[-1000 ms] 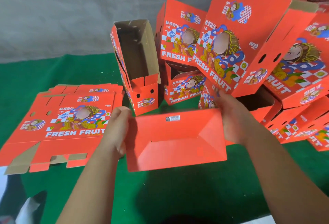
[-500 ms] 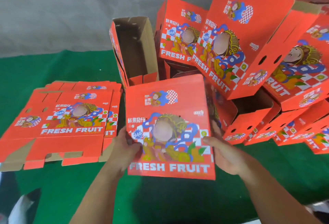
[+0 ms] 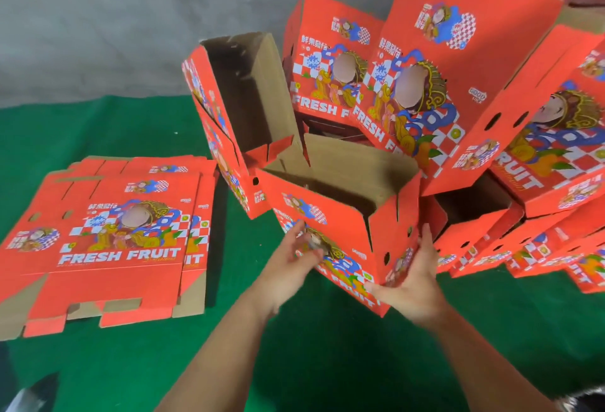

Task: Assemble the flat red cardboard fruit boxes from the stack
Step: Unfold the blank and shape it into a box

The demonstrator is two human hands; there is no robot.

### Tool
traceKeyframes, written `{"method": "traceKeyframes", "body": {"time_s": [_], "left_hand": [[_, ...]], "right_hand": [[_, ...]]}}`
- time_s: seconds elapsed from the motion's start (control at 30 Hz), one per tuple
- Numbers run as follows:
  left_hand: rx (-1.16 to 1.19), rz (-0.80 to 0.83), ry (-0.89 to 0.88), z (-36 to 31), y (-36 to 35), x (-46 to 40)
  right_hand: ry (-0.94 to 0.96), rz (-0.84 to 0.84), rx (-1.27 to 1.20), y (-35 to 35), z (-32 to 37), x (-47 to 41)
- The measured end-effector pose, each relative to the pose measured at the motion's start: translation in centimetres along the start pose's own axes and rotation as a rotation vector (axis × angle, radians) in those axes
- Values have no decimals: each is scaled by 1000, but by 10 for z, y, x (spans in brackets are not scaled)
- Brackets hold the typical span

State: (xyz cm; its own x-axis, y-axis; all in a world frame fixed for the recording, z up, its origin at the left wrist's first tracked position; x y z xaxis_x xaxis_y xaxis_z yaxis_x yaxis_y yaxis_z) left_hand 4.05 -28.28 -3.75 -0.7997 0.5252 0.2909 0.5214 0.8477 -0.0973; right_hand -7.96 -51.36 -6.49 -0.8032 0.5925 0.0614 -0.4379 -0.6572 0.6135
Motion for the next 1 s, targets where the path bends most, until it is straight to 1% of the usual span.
{"method": "traceKeyframes", "body": {"time_s": [0.03, 0.1, 0.17, 0.2, 0.33, 0.37, 0.43, 0.5, 0.57, 0.6, 0.67, 0.7, 0.73, 0.8, 0.83, 0.87, 0.93, 1.0], "left_hand": [[36, -7, 35, 3, -5, 0], [117, 0, 93, 7, -13, -3], [150, -2, 108, 5, -14, -8], [143, -12, 103, 3, -12, -12], [158, -86, 80, -8, 6, -26], [185, -106, 67, -13, 10, -29], [225, -157, 46, -21, 22, -40], [218, -194, 41, -31, 31, -49], [188, -197, 36, -40, 37, -56], [163, -181, 33, -41, 40, -61], [89, -133, 28, -42, 42, -68], [52, -124, 30, -42, 44, -71], [29, -125, 35, -40, 46, -73], [38, -130, 39, -35, 49, -74], [45, -140, 37, -33, 50, -73], [42, -164, 38, -29, 51, -72], [36, -239, 46, -22, 53, -66], [72, -284, 53, -14, 53, -59]], "right_hand": [[5, -36, -17, -5, -7, -3], [21, -54, -39, -15, -18, -12], [43, -47, 59, -21, -24, -26], [9, -33, 100, -25, -26, -34], [-252, -3, 68, -52, -17, -58], [-322, 2, -7, -59, -10, -64], [-506, 36, -390, -80, 9, -75], [-628, 95, -730, -97, 32, -91], [-692, 168, -942, -104, 56, -105], [-699, 177, -1022, -104, 65, -113], [-704, 137, -1105, -100, 79, -127], [-708, 106, -1073, -99, 84, -131], [-716, 62, -983, -98, 85, -132], [-729, 5, -689, -98, 87, -119], [-718, 38, -582, -104, 90, -110], [-686, 115, -541, -114, 95, -102], [-601, 296, -540, -137, 109, -85], [-504, 392, -488, -154, 120, -71]]}}
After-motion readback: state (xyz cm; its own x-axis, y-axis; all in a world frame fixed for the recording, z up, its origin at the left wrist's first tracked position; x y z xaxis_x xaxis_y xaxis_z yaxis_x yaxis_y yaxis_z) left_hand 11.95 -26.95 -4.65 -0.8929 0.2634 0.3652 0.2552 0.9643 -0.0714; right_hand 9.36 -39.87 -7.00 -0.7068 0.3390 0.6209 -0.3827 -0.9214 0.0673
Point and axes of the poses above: each hand's wrist, its own x-axis away from the middle knuckle, its own y-axis out of the back of the hand, z = x × y, the point moved 7 cm from there along -x, towards the middle knuckle, and after that the axes turned 5 degrees about x, right-handed, at the moved point
